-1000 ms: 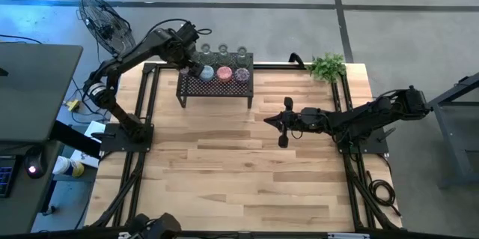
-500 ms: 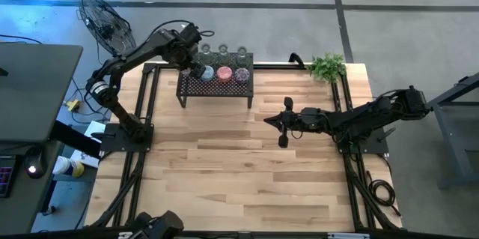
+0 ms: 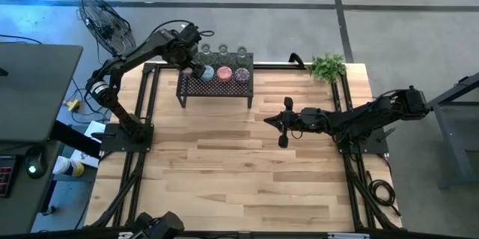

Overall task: Pick & Place candle stick holders
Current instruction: Put the red scented candle on the shelf, then return to Home Position

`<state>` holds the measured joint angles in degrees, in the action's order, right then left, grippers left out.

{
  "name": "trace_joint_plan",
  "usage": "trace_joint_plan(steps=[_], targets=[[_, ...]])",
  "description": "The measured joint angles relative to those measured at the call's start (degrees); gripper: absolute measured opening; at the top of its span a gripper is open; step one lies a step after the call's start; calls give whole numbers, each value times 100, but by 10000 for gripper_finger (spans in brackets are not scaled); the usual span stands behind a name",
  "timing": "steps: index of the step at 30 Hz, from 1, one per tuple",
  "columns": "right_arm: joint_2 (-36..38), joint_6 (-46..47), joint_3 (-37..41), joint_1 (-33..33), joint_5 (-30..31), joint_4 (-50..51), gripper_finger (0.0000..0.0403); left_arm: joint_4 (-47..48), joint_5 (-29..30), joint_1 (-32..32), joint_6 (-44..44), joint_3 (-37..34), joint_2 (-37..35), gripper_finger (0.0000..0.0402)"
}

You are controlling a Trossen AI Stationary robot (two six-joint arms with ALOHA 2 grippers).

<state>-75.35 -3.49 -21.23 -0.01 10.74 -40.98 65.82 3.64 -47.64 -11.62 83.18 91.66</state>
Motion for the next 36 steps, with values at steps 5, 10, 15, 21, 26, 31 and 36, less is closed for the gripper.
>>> trace_joint_plan(steps=[5, 10, 15, 21, 26, 31, 36], targets=[[0, 0, 0, 0, 1, 1, 1, 40, 0, 2, 93, 0, -2, 380], [0, 1, 0, 0, 1, 0, 1, 188, 2, 2, 242, 0, -96, 381], [0, 0, 0, 0, 1, 1, 2, 468, -74, 2, 441, 0, -359, 382], [0, 1, 0, 0, 1, 1, 1, 1139, -296, 330, 627, -30, -918, 379], [0, -32, 0, 0, 1, 0, 1, 585, 429, 1395, 215, -954, -2088, 309], [0, -14, 0, 0, 1, 1, 2, -524, 908, 2578, -489, -2638, -3805, 175], [0, 44, 0, 0, -120, 1, 1, -1884, 876, 3291, -885, -4157, -5478, 28]])
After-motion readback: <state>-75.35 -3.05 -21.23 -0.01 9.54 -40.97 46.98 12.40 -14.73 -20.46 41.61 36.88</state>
